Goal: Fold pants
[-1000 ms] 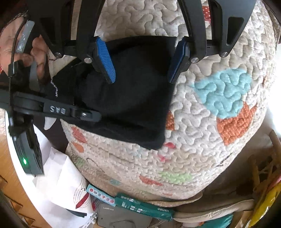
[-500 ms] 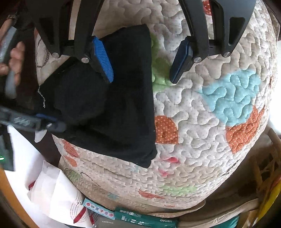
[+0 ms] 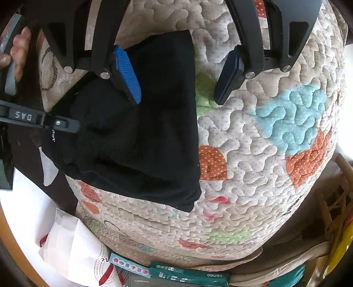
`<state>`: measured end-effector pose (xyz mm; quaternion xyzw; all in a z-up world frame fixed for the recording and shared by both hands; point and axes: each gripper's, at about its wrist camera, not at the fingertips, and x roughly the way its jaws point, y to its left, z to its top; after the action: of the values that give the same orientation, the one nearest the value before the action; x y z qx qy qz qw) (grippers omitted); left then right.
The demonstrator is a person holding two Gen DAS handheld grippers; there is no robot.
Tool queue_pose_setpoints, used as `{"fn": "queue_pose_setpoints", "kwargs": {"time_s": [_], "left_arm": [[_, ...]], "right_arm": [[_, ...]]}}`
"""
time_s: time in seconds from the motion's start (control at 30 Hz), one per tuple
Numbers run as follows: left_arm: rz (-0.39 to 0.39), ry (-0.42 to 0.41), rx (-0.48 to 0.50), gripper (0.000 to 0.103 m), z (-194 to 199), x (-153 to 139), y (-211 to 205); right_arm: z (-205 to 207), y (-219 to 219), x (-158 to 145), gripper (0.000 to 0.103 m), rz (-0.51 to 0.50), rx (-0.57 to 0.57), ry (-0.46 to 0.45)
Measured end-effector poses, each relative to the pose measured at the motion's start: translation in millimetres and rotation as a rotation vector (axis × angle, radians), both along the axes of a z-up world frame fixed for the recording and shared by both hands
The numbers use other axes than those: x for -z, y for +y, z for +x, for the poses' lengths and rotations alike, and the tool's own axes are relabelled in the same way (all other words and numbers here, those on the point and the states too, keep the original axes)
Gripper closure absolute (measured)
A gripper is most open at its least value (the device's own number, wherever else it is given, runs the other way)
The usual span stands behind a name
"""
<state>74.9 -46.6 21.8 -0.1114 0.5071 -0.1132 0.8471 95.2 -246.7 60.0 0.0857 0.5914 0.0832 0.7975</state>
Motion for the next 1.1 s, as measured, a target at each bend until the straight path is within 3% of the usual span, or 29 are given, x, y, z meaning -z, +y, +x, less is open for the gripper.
{"fn": "queue_pose_setpoints", "kwargs": {"time_s": [0.1,0.13,0.23,0.3,0.37,0.43,0.5,0.57,0.7,0.87,1.1], "left_arm": [[0.004,-0.008,0.004,0.034,-1,0,0],[0.007,-0.013,0.005,0.034,-2,0,-1],[0.017,-0.028,0.006,0.033,-4,0,-2],[0.02,-0.039,0.007,0.033,-6,0,-2],[0.025,-0.054,0.012,0.033,-8,1,-3],[0.031,-0.068,0.018,0.033,-11,1,-3],[0.044,-0.087,0.033,0.032,-13,1,-5],[0.035,-0.106,0.034,0.031,-14,2,-3],[0.032,-0.145,0.031,0.029,-19,3,-4],[0.028,-0.191,0.038,0.029,-27,5,-2],[0.035,-0.208,0.028,0.025,-28,7,-6]], "right_arm": [[-7,-20,-6,0.076,-0.265,0.129,-0.039],[-10,-26,-9,0.076,-0.287,0.156,-0.068],[-13,-29,-23,0.076,-0.024,0.147,-0.115],[-12,-10,-32,0.076,0.027,0.073,-0.155],[-8,10,-27,0.076,0.044,0.001,-0.122],[-1,25,-8,0.074,-0.042,-0.037,-0.046],[4,30,17,0.065,-0.118,-0.047,-0.007],[7,28,10,0.062,-0.118,-0.033,-0.002],[12,40,-33,0.062,-0.174,-0.048,-0.133],[55,92,-38,0.062,-0.045,-0.226,-0.093],[95,183,-26,0.062,-0.136,-0.518,-0.093]]}}
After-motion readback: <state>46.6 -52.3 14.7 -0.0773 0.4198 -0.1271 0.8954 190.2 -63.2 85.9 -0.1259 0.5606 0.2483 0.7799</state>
